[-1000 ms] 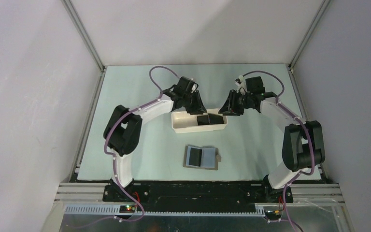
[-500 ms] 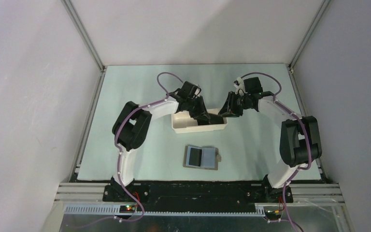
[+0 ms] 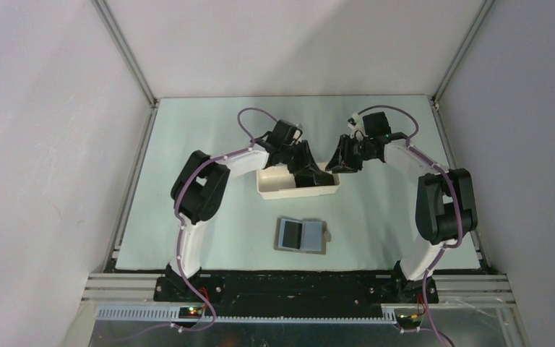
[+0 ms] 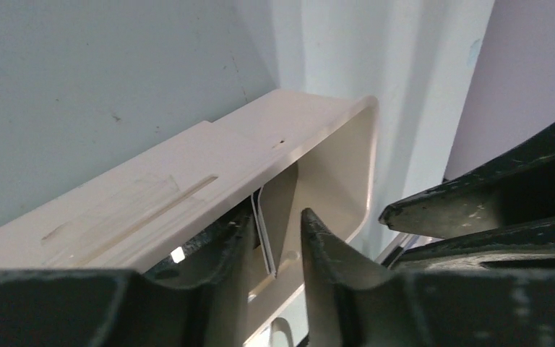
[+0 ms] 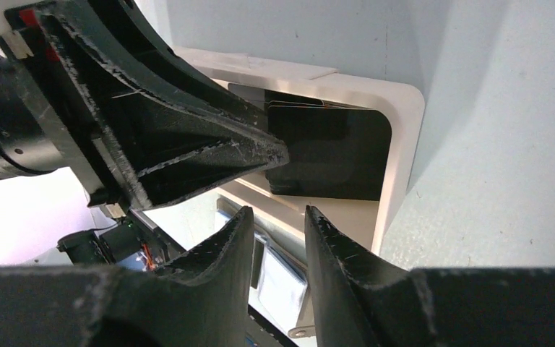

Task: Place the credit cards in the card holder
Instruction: Pick up the credit card from the storage box.

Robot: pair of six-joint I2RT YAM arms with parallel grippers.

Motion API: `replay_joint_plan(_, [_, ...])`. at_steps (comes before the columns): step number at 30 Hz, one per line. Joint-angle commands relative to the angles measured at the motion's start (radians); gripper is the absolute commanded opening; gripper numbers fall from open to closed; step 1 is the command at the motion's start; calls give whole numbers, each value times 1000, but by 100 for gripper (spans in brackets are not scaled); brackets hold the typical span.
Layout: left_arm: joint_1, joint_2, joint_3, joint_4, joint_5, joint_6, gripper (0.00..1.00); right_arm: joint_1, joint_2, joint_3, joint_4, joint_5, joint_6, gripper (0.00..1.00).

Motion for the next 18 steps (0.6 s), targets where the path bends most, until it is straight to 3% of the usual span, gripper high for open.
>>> replay_joint_plan(1, [2, -45, 3, 46, -1, -17, 44, 3, 17, 50, -25, -5, -31, 38])
replay_joint_plan(4, [5, -90, -47, 47, -76, -8, 48, 26, 42, 76, -51, 23, -51, 45])
replay_joint_plan(9, [16, -190, -146, 46, -179, 3, 46, 80, 90, 138, -109, 98, -90, 46])
replay_joint_plan(14, [29, -265, -214, 46, -256, -7, 42, 139, 144, 189, -148, 184, -111, 44])
replay_joint_plan(18, [34, -256, -208, 46, -232, 10, 38, 162, 177, 230, -162, 225, -112, 37])
